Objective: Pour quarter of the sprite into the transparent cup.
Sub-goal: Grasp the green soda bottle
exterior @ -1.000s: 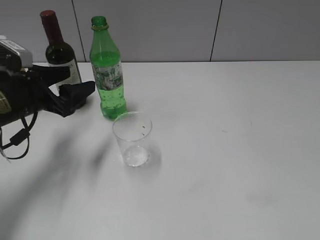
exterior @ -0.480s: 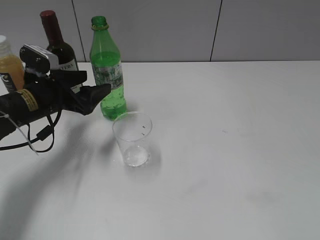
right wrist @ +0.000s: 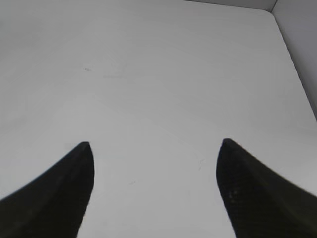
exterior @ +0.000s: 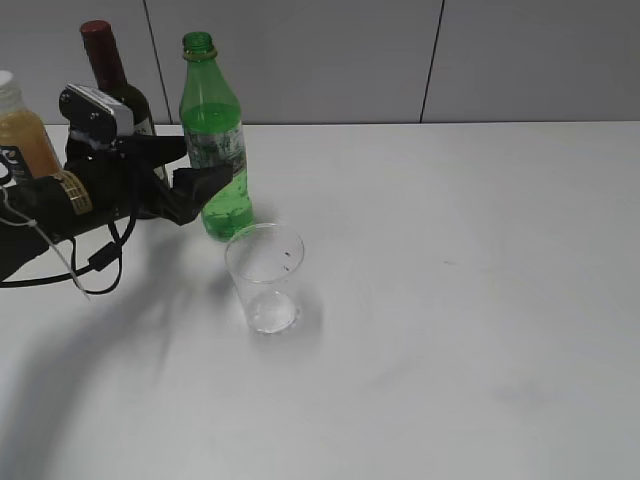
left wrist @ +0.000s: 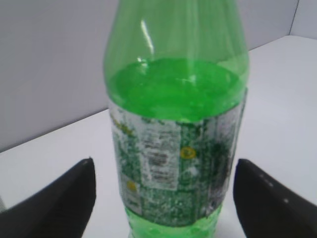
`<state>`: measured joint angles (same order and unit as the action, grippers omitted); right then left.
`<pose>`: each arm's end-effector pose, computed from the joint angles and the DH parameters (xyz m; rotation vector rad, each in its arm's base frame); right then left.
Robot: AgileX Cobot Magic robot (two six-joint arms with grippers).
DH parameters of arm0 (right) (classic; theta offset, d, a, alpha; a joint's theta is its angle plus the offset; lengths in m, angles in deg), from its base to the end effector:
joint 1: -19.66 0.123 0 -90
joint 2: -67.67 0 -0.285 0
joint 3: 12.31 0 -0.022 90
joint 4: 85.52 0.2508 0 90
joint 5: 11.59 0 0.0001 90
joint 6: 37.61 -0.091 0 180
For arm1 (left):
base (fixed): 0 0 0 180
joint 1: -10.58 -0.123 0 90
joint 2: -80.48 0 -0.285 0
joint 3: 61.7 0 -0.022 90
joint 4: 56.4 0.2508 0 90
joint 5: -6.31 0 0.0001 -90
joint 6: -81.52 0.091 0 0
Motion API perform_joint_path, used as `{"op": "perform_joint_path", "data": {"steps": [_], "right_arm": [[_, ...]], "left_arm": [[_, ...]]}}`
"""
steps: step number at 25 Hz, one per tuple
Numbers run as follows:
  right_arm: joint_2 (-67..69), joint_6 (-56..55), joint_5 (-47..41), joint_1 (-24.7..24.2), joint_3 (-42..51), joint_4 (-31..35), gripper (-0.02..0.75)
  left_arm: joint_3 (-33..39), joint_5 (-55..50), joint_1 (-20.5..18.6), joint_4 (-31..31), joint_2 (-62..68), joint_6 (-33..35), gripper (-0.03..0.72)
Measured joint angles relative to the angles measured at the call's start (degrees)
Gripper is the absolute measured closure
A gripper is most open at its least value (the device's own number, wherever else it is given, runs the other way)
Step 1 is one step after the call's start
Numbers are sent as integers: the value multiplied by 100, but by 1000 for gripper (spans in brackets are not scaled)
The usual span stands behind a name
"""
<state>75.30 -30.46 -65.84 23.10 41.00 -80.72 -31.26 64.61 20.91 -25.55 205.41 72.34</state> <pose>0.0079 0.0067 0.2633 -0.1795 2.0001 0.0582 0.3550 -0.1050 0.1220 0.6030 1.6577 -0.4239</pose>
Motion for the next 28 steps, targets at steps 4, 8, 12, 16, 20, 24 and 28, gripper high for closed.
{"op": "perform_joint_path", "data": {"steps": [4,8,12,16,20,24,28], "right_arm": [[0,0,0,0,0,0,144],[0,0,0,0,0,0,144],[0,0,0,0,0,0,144],[0,-4,0,0,0,0,144],[0,-4,0,0,0,0,144],[0,2,0,0,0,0,144],[0,2,0,0,0,0,144]], "left_arm": [[-209,13,87,126,222,0,20],[-459,18,188,112,508,0,20],[-728,29,272,108,746,-7,20],[-952,12,325,113,897,-26,28],[-1219,24,337,113,1023,-45,50],[-1485,24,337,126,1201,-208,72],[-1554,24,337,132,1307,-274,100]]}}
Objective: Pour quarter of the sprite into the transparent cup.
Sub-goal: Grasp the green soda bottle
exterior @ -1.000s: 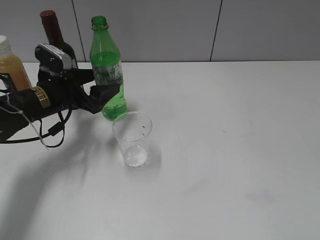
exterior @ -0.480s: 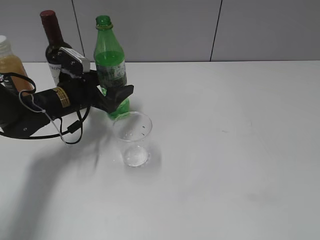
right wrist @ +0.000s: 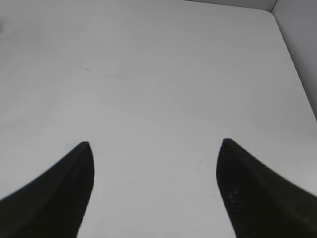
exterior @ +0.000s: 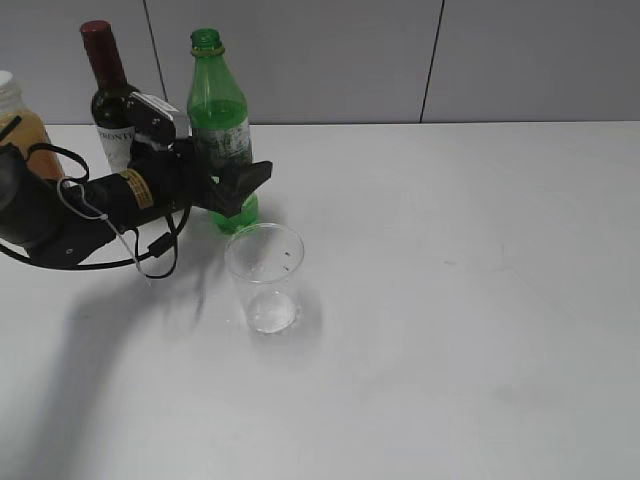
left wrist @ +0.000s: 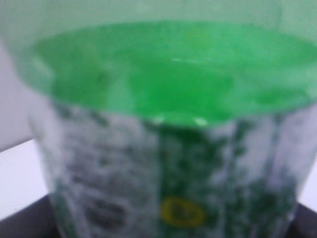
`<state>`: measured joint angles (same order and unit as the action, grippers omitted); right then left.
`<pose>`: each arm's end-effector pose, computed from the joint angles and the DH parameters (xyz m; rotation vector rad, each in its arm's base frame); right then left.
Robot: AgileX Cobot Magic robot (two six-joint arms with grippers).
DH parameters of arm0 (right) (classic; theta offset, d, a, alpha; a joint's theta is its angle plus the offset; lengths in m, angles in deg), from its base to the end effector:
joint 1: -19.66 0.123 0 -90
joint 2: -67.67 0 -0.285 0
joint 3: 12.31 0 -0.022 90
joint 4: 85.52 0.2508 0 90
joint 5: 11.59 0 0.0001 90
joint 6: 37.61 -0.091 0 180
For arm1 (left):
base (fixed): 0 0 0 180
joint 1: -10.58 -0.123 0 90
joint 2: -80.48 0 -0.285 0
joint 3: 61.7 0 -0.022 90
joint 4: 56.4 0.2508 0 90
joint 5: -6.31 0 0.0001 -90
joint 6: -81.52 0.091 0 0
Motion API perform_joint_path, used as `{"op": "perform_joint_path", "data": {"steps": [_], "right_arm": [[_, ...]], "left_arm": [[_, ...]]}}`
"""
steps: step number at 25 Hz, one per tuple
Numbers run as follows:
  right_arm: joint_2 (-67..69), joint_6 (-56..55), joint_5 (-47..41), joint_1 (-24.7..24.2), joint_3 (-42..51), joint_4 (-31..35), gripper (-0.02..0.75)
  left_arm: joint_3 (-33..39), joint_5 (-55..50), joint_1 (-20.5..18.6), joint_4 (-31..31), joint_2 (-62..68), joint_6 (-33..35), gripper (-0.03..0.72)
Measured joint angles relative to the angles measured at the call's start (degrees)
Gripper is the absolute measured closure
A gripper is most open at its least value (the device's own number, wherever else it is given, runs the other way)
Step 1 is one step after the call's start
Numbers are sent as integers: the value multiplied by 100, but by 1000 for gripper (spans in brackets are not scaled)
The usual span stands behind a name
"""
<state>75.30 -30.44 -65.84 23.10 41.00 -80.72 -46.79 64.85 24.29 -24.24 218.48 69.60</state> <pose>0.0079 0.0067 0.2633 -0.1799 2.0001 0.0580 0.4038 -0.1410 0.0880 0.6383 1.6109 -0.5013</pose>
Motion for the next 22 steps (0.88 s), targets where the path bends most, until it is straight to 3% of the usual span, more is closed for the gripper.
{"op": "perform_joint_path", "data": {"steps": [12,22], "right_arm": [[0,0,0,0,0,0,144],[0,0,0,0,0,0,144]], "left_arm": [[1,-16,0,14,30,-22,246],[338,-256,4,-124,-288,-20,246]]}}
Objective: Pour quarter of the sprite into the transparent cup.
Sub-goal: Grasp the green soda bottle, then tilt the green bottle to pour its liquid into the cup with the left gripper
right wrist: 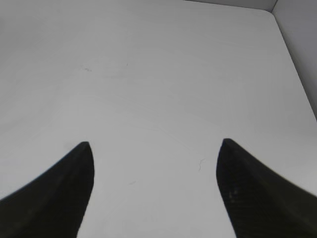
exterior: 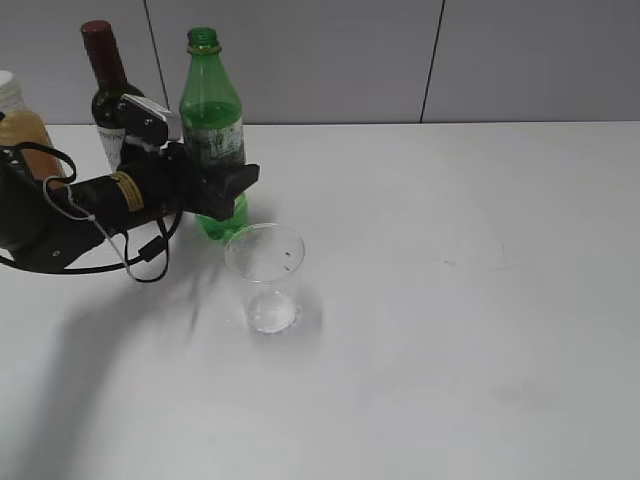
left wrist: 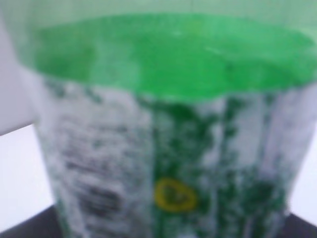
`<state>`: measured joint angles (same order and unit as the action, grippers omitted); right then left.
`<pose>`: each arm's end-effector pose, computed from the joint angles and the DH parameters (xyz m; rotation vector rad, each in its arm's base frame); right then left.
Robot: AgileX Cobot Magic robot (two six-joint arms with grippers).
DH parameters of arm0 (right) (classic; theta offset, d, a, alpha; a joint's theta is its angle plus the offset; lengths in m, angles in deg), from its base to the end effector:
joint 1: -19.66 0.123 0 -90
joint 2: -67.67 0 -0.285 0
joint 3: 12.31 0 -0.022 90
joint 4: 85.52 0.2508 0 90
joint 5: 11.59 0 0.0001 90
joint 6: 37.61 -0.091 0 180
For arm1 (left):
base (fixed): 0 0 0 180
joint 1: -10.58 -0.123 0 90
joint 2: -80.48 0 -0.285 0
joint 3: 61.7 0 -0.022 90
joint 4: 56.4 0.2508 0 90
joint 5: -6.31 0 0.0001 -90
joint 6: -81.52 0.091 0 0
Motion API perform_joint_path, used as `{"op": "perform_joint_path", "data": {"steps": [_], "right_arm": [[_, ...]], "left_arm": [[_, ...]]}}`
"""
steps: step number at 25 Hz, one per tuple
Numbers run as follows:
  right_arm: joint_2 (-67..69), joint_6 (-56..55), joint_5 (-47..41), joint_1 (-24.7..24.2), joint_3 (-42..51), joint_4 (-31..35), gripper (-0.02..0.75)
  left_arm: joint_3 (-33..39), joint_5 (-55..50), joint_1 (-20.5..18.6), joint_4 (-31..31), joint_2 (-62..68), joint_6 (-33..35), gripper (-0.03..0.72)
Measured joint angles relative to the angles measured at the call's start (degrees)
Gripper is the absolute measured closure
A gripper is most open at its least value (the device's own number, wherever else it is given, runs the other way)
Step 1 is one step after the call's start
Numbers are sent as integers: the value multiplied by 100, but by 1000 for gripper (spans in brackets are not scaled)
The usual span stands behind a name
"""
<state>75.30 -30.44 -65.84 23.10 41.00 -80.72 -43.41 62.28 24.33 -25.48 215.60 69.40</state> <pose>0.0079 0.0067 0.2633 -0.1799 2.0001 0.0580 0.3934 -0.1361 0.0930 0.6204 1.6673 -0.4818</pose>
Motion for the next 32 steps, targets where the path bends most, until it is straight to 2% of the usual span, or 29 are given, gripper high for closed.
{"op": "perform_joint_path", "data": {"steps": [8,11,17,24,28,30,32], "right_arm": [[0,0,0,0,0,0,144],[0,0,0,0,0,0,144],[0,0,0,0,0,0,144],[0,0,0,0,0,0,144],[0,0,0,0,0,0,144],[0,0,0,0,0,0,144],[0,0,0,0,0,0,144]], "left_arm": [[962,-43,0,-332,-760,213,246],[1433,97,0,-641,-1080,349,246],[2568,844,0,-1655,-1685,824,246],[3716,918,0,-2918,-2461,1624,246],[4073,931,8,-3604,-2859,1901,246],[4188,942,141,-4027,-3022,2237,246],[4239,949,440,-4553,-3134,2624,246]]}}
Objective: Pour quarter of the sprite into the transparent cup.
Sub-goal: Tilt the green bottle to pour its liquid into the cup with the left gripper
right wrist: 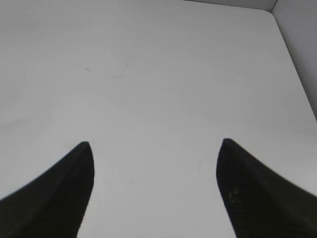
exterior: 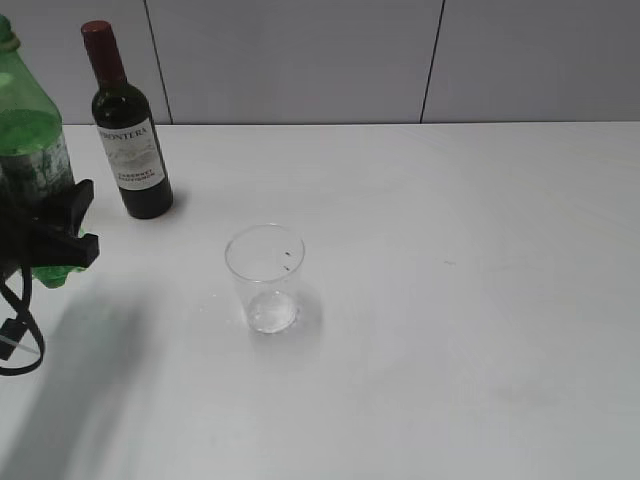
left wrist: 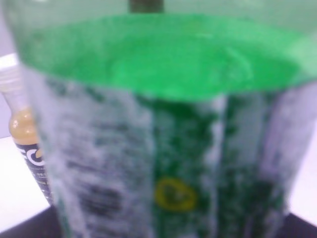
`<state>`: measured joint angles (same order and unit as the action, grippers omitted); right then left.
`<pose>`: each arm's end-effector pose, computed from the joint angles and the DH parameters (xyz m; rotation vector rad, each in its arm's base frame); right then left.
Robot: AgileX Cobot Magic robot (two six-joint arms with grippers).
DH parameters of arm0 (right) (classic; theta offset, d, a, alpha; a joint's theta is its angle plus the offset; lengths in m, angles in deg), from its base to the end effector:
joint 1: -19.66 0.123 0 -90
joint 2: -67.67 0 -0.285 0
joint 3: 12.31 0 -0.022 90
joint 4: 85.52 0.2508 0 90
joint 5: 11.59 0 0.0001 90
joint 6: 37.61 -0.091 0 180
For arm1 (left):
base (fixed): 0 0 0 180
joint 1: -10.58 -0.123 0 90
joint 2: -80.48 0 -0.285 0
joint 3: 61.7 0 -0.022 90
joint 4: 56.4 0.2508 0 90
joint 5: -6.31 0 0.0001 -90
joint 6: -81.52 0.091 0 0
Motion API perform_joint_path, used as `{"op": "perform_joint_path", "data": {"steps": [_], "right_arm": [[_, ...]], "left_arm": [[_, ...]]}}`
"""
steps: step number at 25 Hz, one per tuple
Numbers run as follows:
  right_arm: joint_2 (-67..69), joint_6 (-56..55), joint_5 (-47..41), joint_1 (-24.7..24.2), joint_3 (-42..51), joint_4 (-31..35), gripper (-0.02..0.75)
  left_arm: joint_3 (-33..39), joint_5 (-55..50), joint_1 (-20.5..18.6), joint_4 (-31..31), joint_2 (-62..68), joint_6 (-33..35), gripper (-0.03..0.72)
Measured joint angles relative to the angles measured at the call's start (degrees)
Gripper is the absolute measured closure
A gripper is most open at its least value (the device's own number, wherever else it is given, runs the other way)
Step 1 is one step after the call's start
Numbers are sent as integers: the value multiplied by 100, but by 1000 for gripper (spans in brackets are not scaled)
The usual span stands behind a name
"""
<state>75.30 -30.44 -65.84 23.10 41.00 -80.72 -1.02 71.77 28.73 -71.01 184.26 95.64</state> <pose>0.0079 0.0067 0.2633 -0.1799 2.0001 0.0580 0.2379 -0.0560 0.1490 0.2250 1.7217 0.0705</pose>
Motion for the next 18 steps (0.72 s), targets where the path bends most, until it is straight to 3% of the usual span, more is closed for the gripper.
{"op": "perform_joint_path", "data": {"steps": [3,8,14,18], "right_arm": [[0,0,0,0,0,0,144],[0,0,0,0,0,0,144],[0,0,0,0,0,81,144],[0,0,0,0,0,99,144]], "left_arm": [[6,0,685,-939,-88,433,246],[6,-5,1442,-1804,-105,1090,246],[6,0,1565,-2299,-105,2191,246],[6,0,1565,-2320,-105,2840,246]]}}
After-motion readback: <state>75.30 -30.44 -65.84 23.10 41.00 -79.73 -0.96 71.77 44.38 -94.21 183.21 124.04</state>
